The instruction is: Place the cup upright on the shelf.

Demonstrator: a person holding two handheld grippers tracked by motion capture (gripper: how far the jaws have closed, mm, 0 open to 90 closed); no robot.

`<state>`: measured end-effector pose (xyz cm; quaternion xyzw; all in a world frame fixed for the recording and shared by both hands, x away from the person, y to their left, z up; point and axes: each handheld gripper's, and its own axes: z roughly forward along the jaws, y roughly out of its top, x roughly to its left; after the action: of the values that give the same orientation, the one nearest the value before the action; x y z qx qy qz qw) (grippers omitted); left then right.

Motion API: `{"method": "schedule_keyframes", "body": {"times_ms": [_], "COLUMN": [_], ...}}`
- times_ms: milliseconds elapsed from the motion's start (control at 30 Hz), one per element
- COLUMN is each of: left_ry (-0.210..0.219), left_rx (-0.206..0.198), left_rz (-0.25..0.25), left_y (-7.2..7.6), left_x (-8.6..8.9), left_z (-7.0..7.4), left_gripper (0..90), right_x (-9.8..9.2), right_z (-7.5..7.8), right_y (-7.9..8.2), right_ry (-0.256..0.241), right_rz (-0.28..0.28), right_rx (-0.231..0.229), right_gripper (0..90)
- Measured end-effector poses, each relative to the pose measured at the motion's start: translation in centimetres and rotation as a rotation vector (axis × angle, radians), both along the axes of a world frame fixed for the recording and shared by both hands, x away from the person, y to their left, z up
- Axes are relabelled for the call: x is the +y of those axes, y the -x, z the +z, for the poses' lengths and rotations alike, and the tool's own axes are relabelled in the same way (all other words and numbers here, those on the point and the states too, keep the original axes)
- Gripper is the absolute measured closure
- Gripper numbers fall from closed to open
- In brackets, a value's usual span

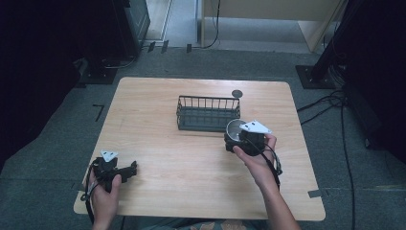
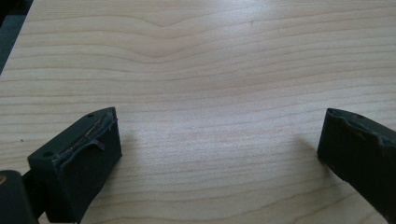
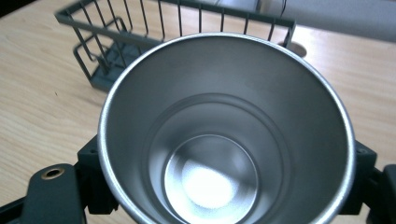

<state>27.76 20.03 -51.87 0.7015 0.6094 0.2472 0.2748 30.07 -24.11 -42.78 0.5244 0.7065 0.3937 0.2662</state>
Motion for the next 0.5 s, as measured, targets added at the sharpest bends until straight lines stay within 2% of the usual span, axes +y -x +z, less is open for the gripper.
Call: {"method": "schedule_keyframes", "body": {"times_ms": [367,500], "left_ry": [0.001,0.003], "left_rx": [0.0,-0.002], "left_rz": [0.001,0.002], "left_y": [0.0,0.0], "left_x": [0.0,0.0], "left_z": [0.0,0.0], "left_gripper": [0.0,0.0], "right_x": [0.9,1.1], "right_z": [3.0,3.7], "right_y": [-1.1,-1.6], "right_ry": [-0.009,-0.011], "right_rz": [0.018,0.019], "right_rx": [-0.085,-0.103], "right_gripper": [18.1,18.1]}}
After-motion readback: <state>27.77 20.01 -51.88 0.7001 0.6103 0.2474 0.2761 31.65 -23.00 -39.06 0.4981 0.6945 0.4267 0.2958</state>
